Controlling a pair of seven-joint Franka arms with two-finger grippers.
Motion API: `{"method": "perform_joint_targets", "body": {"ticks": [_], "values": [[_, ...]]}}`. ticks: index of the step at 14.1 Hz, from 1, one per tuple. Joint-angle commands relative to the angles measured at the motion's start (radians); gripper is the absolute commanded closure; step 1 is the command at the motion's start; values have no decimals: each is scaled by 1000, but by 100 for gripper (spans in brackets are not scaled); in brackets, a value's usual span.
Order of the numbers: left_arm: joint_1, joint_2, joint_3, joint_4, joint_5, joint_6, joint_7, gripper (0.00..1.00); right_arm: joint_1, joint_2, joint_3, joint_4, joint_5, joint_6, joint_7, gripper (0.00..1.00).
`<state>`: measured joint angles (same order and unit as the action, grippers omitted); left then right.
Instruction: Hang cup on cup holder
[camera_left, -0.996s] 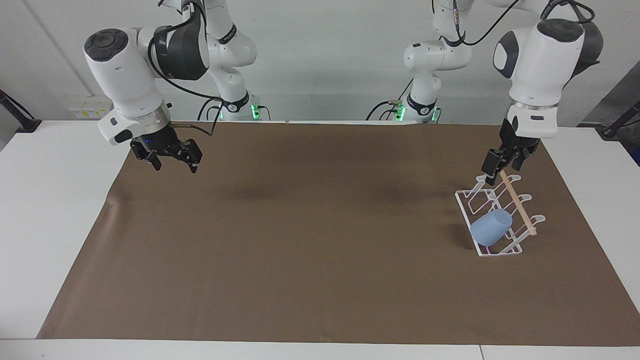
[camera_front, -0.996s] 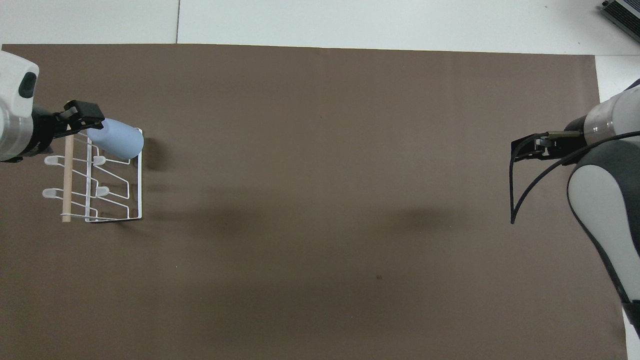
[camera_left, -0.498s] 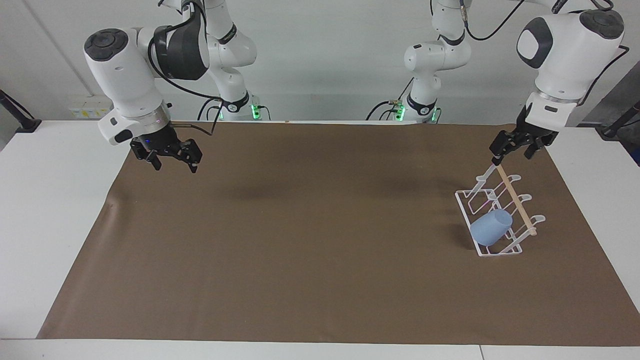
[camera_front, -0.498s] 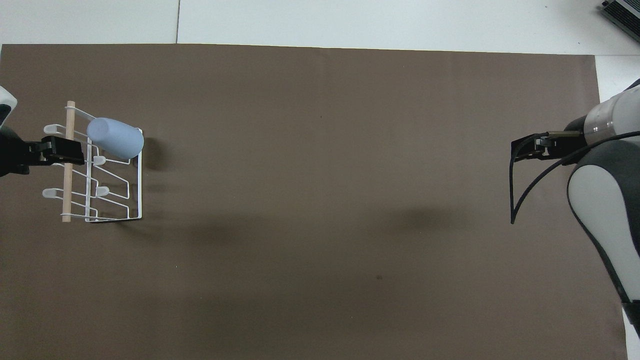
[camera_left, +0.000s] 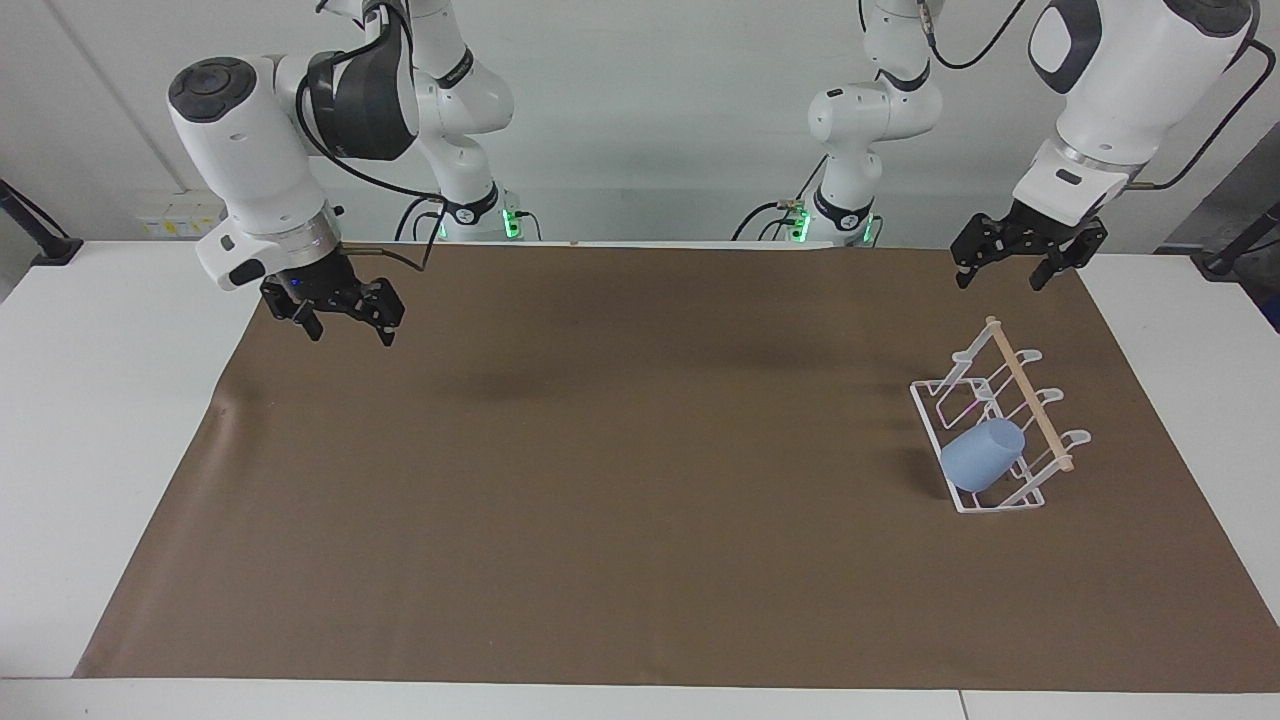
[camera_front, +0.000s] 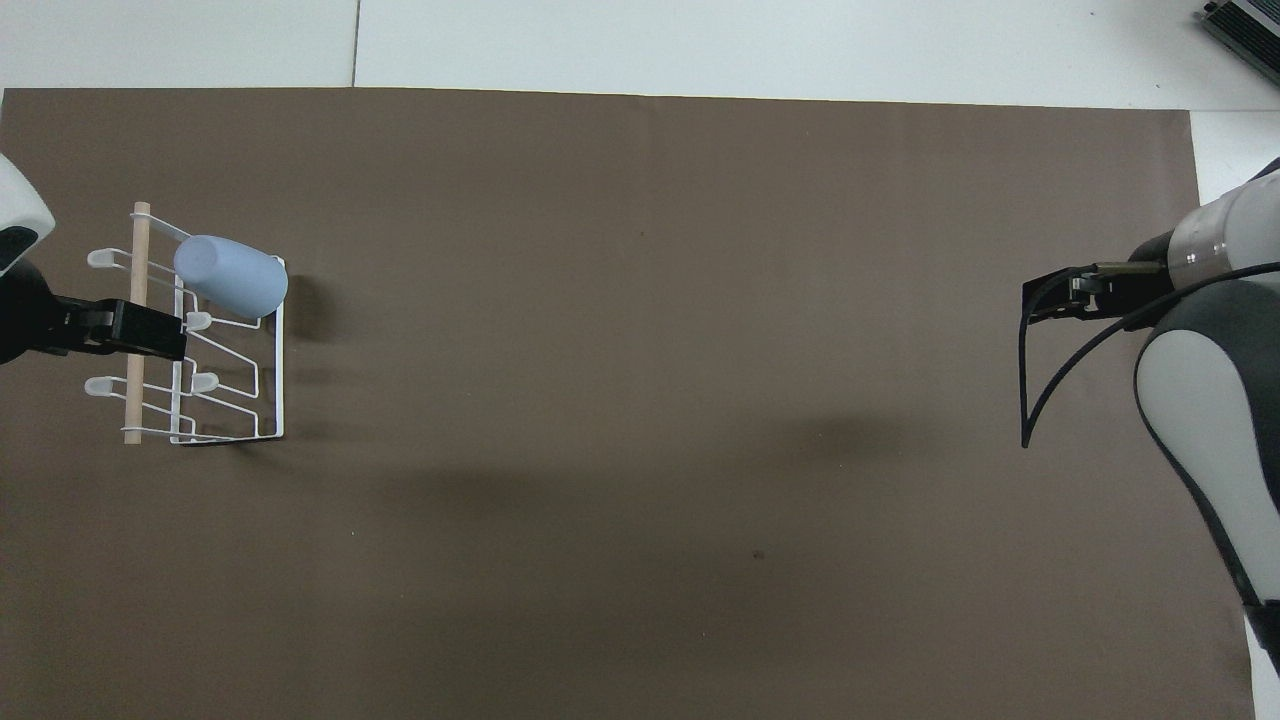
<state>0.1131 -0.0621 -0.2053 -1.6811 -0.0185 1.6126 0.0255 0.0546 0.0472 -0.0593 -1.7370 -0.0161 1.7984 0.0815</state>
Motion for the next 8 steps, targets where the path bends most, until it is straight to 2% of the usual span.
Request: {"method": "perform_joint_targets", "body": {"ticks": [1,3,5,8], "values": [[-29,13,10,14,-15,-11,10,0,-4,-23,3,-24,15,3,14,0],[-18,7,7,2,-23,-7,7,0,-4,-23,3,-24,15,3,14,0],[-26,5,14,-14,-83,70,-7,0,-4,-23,3,-24,15,3,14,0],[-21,4,14,-6,-83,38,2,0,-4,-23,3,-24,15,3,14,0]]}}
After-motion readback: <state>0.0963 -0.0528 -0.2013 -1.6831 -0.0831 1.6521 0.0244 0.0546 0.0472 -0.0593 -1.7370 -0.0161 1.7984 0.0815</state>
